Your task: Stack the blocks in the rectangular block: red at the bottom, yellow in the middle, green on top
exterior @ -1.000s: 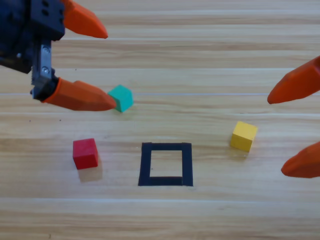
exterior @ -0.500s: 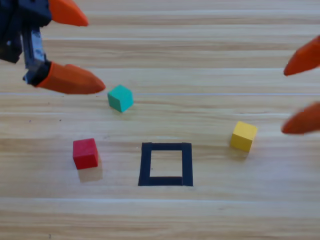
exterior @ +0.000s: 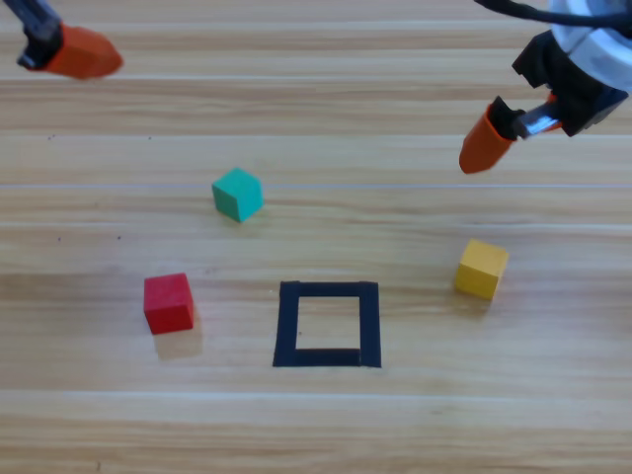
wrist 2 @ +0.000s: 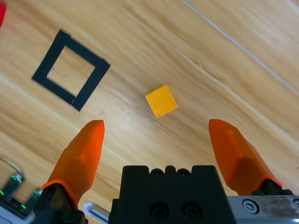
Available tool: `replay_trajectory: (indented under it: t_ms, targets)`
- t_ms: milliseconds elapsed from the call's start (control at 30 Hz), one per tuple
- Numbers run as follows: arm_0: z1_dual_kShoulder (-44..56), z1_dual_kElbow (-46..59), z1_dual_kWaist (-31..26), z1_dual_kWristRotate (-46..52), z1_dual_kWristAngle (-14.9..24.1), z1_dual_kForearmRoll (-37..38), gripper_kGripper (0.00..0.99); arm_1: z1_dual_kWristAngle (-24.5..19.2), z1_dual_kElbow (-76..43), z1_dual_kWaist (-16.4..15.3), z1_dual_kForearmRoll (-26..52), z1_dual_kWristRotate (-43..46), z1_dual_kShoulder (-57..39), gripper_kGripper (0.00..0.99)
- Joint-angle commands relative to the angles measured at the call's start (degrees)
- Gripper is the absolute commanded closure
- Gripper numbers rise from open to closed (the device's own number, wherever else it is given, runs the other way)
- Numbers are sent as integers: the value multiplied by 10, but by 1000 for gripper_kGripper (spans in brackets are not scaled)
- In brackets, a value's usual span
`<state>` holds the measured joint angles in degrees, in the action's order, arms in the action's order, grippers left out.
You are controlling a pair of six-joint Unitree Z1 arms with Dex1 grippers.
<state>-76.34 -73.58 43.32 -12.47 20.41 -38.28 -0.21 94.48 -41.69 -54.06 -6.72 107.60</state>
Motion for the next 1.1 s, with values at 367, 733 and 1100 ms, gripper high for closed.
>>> replay_trajectory:
  t_ms: [367, 733, 1100]
  targets:
    - [39, 83, -78, 89, -46, 72, 2, 12, 48, 21, -10, -295, 159, 1]
    - [-259, -205, -87, 107, -97, -236, 0, -20, 58, 20, -35, -421, 164, 5]
    - [-296, -169, -104, 191, -119, -259, 0, -12, 28, 21, -36, -474, 163, 44]
